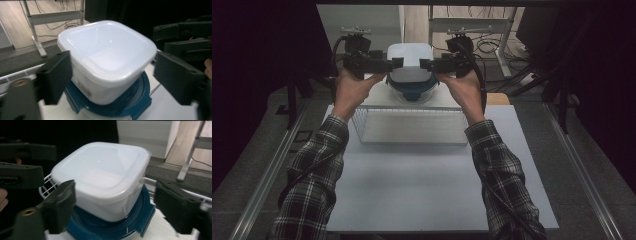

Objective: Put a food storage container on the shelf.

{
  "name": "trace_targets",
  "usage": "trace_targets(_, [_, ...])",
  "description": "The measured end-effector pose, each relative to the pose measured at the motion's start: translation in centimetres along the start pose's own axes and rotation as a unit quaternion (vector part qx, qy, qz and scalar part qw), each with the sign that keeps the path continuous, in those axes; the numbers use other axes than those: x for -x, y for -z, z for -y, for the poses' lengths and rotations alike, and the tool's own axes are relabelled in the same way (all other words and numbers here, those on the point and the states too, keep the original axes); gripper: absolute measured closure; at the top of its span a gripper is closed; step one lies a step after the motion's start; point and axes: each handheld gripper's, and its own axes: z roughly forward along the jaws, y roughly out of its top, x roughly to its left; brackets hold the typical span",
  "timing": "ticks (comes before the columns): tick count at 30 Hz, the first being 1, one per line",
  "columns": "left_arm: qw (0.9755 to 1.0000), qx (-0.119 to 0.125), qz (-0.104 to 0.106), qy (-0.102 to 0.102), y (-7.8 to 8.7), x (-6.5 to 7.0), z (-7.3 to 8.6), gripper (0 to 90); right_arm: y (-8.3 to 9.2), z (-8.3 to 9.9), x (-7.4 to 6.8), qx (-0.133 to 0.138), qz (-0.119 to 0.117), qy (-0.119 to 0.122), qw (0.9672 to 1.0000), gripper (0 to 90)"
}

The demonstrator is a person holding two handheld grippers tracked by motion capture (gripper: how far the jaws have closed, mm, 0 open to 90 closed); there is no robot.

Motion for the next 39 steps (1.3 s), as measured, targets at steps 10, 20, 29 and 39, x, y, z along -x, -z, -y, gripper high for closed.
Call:
trace_targets(10, [0.9992, -0.01, -0.003, -0.037, 0.9, 1.8, 3.1, 3.5, 0.8, 2.9, -2.5, -0.023, -0.001, 0.061, 0.9979, 1.1])
trace_targets(20, [0.9983, -0.003, 0.006, -0.057, 2.1, 2.0, 6.6, 4.3, 1.3, 5.8, -2.6, -0.03, -0.012, 0.069, 0.9971, 1.0])
trace_targets(29, [0.9992, 0.0, 0.015, -0.037, 2.9, 1.9, 10.4, 5.6, 1.5, 8.4, -2.8, -0.037, -0.016, 0.077, 0.9962, 0.0])
trace_targets(39, [0.9985, -0.004, 0.049, -0.026, 2.9, 2.0, 13.8, 5.3, 2.2, 11.3, -2.7, -0.038, -0.031, 0.078, 0.9958, 0.0])
